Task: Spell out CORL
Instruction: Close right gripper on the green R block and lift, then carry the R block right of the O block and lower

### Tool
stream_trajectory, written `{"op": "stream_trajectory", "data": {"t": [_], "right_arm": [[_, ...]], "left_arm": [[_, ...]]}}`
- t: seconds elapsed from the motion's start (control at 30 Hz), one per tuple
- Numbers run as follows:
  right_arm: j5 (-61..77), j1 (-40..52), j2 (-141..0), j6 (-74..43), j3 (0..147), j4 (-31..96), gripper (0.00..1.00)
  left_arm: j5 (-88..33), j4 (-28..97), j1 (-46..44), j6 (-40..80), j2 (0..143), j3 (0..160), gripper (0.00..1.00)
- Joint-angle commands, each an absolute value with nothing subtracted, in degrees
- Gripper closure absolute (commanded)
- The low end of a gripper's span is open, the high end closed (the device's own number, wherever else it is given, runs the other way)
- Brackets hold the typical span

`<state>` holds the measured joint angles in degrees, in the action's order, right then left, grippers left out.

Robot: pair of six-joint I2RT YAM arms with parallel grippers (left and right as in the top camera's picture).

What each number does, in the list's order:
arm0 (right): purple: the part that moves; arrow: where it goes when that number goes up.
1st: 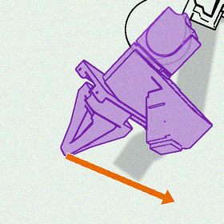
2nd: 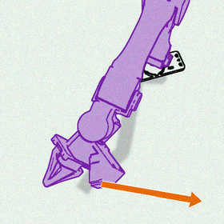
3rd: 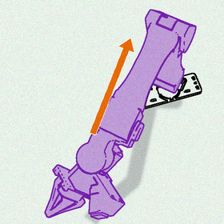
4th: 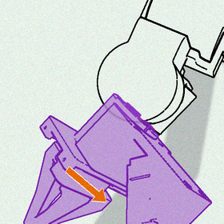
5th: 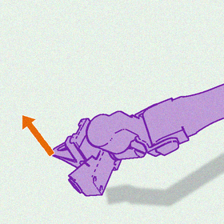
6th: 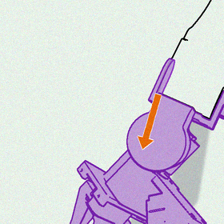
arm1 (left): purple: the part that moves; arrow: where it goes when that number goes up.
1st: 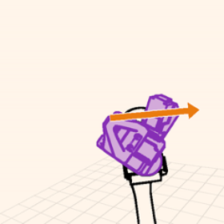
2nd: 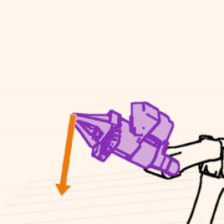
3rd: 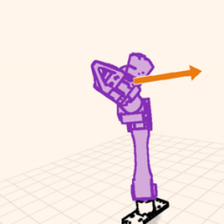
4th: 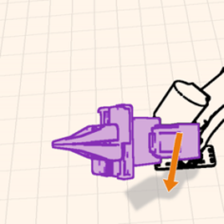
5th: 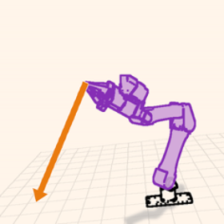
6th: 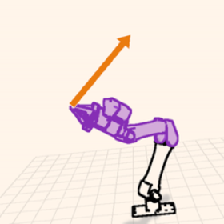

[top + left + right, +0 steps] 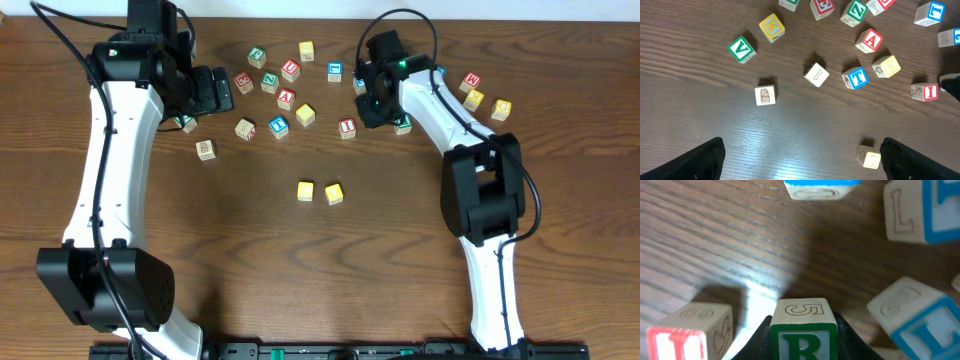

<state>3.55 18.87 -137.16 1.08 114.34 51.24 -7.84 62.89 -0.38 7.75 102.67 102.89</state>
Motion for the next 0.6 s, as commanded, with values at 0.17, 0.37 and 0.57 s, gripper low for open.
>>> {"op": "stream_trajectory", "data": {"t": [0.17,0.37,0.57], "right_arm": [[5.08,18.85,-121.67,-4.73,114.32,58.87,0.78],[8.12,19.62,-116.11,-8.14,114.32,67.79,0.79],[8.10,22.65,-117.62,-8.82,113.43,74.39,0.80]], "left_arm": [[-8.36,64.25,-0.19,8.25,103.00,102.85,0.02],[-8.36,64.27,-0.19,8.25,103.00,102.85,0.02],[-8.36,64.23,-0.16,8.25,103.00,102.85,0.02]]}}
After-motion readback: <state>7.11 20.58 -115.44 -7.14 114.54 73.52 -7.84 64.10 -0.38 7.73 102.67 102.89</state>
